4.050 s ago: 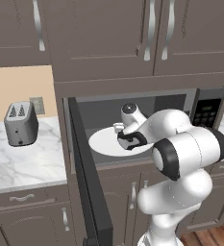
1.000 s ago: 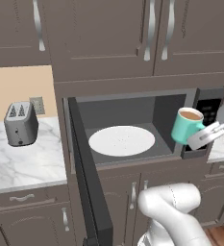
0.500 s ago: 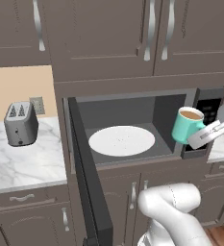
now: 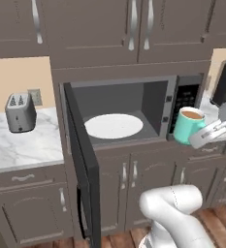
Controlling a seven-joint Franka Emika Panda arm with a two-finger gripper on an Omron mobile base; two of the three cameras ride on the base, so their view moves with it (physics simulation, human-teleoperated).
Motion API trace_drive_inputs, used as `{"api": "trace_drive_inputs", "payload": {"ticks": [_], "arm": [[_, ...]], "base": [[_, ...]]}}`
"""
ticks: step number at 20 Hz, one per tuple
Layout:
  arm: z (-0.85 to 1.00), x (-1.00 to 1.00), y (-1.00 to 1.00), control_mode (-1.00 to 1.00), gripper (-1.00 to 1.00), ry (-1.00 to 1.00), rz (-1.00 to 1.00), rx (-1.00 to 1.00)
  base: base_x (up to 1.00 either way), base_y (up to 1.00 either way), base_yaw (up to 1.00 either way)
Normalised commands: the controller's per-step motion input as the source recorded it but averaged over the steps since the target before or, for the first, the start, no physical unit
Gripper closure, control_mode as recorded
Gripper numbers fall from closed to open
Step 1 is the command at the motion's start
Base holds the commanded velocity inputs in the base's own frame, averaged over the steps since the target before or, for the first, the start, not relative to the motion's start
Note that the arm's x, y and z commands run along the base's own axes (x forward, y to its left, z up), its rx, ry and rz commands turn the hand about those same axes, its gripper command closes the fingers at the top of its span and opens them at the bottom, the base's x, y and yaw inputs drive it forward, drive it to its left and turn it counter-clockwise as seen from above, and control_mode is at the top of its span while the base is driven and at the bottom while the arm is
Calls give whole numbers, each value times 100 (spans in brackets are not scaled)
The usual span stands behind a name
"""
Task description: Pick the cup of tea, navigate to the dining table, and place it on the saucer.
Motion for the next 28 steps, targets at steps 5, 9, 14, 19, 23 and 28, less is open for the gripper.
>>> {"api": "trace_drive_inputs", "payload": {"ticks": [5,9,14,19,23,28], "arm": [[0,0,0,100,100,0,0,0],[0,0,0,100,100,0,0,0],[0,0,0,100,100,0,0,0],[0,0,0,100,100,0,0,0],[0,0,0,100,100,0,0,0],[0,0,0,100,100,0,0,0]], "base": [[-87,-38,-33],[-43,-26,-68],[-16,-14,-75],[0,0,-82],[0,0,-84],[0,0,-85]]}}
